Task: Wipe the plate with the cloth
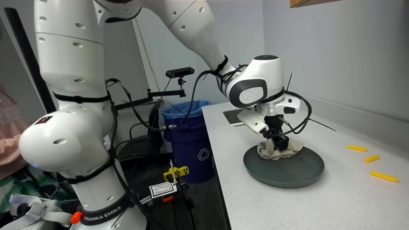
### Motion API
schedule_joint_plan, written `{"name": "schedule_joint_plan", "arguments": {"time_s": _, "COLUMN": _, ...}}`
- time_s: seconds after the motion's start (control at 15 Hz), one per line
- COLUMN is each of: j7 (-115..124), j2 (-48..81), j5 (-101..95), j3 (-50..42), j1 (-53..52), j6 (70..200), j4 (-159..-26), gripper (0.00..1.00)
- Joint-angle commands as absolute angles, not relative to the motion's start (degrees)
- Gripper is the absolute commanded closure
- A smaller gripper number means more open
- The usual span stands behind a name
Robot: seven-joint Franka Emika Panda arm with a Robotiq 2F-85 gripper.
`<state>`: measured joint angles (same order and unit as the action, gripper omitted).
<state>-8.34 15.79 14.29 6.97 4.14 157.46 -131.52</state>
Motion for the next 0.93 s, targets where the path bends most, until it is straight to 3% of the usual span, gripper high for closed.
{"name": "schedule_joint_plan", "arguments": {"time_s": 0.0, "j7": -10.9, "j2": 12.45, "j5": 14.7, "j3": 6.47, "j1": 5.23, "j6": 154.44, "j4": -134.59, "gripper": 0.96}}
{"name": "schedule_joint_plan", "arguments": {"time_s": 0.33, "j7": -6.51, "j2": 9.92, "j5": 8.7, "j3": 0.88, "j1": 4.21, "j6": 152.7, "j4": -140.1, "gripper": 0.96}}
{"name": "schedule_joint_plan", "arguments": {"time_s": 0.87, "j7": 12.36, "j2": 11.32, "j5": -19.89, "j3": -10.28, "j1": 1.19, "j6": 154.74, "j4": -137.69, "gripper": 0.96}}
